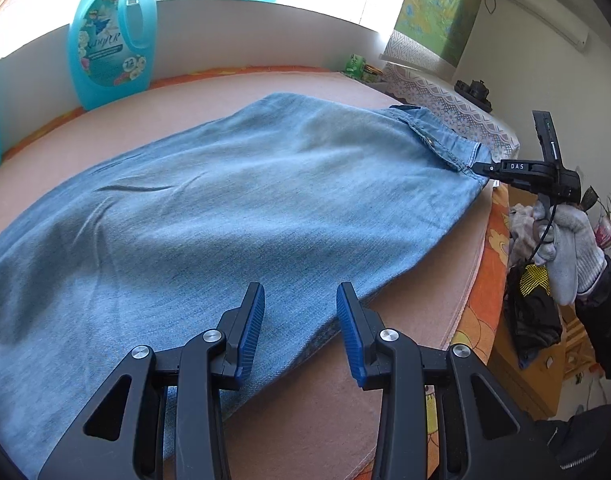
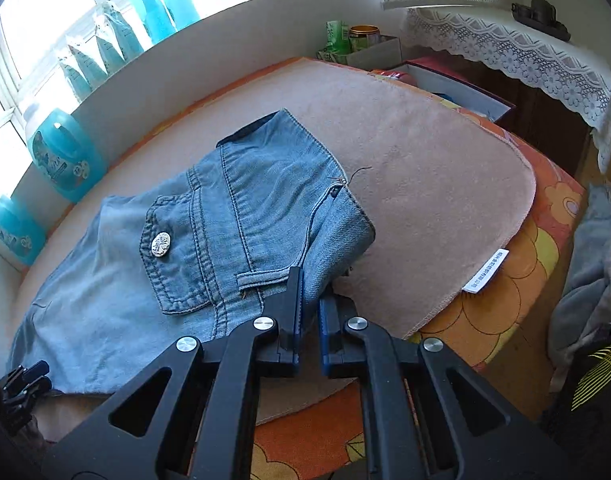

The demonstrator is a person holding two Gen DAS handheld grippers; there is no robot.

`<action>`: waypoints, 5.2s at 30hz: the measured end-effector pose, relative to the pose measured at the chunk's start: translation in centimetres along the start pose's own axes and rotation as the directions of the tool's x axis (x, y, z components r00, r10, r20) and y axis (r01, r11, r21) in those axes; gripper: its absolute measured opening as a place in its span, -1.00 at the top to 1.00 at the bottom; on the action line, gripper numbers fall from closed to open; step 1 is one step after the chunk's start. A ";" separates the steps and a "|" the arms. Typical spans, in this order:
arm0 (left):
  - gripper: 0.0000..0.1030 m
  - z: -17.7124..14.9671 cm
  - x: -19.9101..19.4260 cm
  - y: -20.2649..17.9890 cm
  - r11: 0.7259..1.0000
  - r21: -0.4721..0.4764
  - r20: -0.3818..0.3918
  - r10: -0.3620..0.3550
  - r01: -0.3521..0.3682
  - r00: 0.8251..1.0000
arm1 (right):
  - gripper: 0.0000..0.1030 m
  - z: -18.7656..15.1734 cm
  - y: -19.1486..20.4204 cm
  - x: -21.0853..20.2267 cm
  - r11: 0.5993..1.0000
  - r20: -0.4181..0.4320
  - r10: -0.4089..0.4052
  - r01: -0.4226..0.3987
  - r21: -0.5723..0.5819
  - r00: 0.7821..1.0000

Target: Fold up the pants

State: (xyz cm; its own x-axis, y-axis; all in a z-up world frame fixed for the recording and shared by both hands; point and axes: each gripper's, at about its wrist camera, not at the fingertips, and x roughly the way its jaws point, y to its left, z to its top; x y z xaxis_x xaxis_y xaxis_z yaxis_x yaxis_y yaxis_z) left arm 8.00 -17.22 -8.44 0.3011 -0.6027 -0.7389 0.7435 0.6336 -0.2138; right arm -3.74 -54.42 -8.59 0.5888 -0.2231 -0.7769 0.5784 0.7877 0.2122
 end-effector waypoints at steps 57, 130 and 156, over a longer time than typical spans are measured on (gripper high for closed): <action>0.30 -28.3 -27.9 19.6 0.364 -0.876 0.092 0.769 -0.316 0.632 | 0.06 -25.4 81.4 -1.4 -0.055 -0.740 0.399 -0.792 -0.608 0.541; 0.31 -36.5 -33.9 13.1 0.271 -0.915 0.055 0.818 -0.299 0.573 | 0.76 -41.9 74.7 -13.4 -0.339 -0.749 0.234 -0.670 -0.660 0.620; 0.31 -33.6 -33.2 13.9 0.359 -0.883 0.118 0.792 -0.302 0.598 | 0.70 -27.9 74.5 -9.3 -0.144 -0.792 0.381 -0.815 -0.561 0.477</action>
State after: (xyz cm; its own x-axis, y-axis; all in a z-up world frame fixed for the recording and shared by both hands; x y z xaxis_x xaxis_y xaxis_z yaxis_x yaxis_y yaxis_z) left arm -11.74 27.88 -8.29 0.8399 0.0842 -0.5362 -0.3509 0.8379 -0.4181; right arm 18.12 22.35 -2.09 0.0543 0.6486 -0.7592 -0.8800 0.3904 0.2706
